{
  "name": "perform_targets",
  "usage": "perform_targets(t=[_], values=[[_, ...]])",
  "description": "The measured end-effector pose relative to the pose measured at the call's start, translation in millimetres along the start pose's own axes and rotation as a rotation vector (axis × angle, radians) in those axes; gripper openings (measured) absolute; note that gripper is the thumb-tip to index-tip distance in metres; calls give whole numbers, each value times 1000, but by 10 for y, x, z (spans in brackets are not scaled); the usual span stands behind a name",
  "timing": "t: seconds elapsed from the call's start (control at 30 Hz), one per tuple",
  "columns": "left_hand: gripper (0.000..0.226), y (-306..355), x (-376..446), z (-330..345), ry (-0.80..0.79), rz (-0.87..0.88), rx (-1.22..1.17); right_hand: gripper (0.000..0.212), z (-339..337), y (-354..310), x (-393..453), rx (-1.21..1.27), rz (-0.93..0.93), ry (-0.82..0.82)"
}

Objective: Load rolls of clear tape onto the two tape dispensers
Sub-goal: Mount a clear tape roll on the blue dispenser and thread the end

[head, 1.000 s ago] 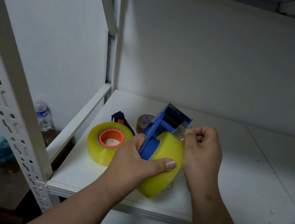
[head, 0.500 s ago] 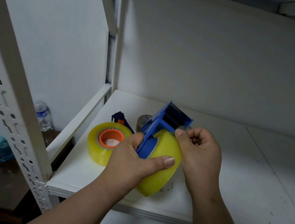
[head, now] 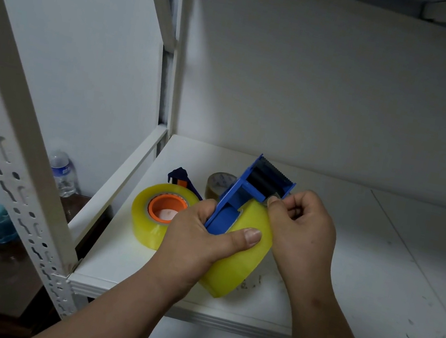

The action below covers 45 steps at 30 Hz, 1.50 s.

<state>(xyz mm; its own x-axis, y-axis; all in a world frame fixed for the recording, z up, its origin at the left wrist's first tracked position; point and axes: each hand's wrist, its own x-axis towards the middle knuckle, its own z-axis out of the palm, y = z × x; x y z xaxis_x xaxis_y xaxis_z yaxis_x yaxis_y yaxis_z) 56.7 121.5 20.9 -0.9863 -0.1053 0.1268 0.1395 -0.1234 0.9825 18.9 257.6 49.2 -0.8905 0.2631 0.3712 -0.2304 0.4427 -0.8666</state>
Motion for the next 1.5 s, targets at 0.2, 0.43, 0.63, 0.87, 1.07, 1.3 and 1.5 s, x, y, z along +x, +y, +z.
perform_targets(t=[0.2, 0.43, 0.63, 0.87, 1.07, 1.3, 1.5], values=[[23, 42, 28, -60, -68, 13, 15, 23, 14, 15, 15, -82, -114, 21], [16, 83, 79, -115, -105, 46, 51, 27, -45, -55, 28, -221, -300, 42], [58, 47, 64, -58, -45, 81, 98, 24, 7, -47, 65, -219, -315, 59], [57, 51, 98, -81, -49, 52, 107, 23, 17, -59, 67, -280, -414, 57], [51, 90, 131, -131, -128, -25, 84, 20, -7, -93, 100, -351, -459, 59], [40, 114, 138, -162, -187, -21, 113, 18, -22, -112, 147, -299, -498, 73], [56, 66, 164, -229, -252, -102, 138, 18, -55, -75, 173, -307, -478, 12]])
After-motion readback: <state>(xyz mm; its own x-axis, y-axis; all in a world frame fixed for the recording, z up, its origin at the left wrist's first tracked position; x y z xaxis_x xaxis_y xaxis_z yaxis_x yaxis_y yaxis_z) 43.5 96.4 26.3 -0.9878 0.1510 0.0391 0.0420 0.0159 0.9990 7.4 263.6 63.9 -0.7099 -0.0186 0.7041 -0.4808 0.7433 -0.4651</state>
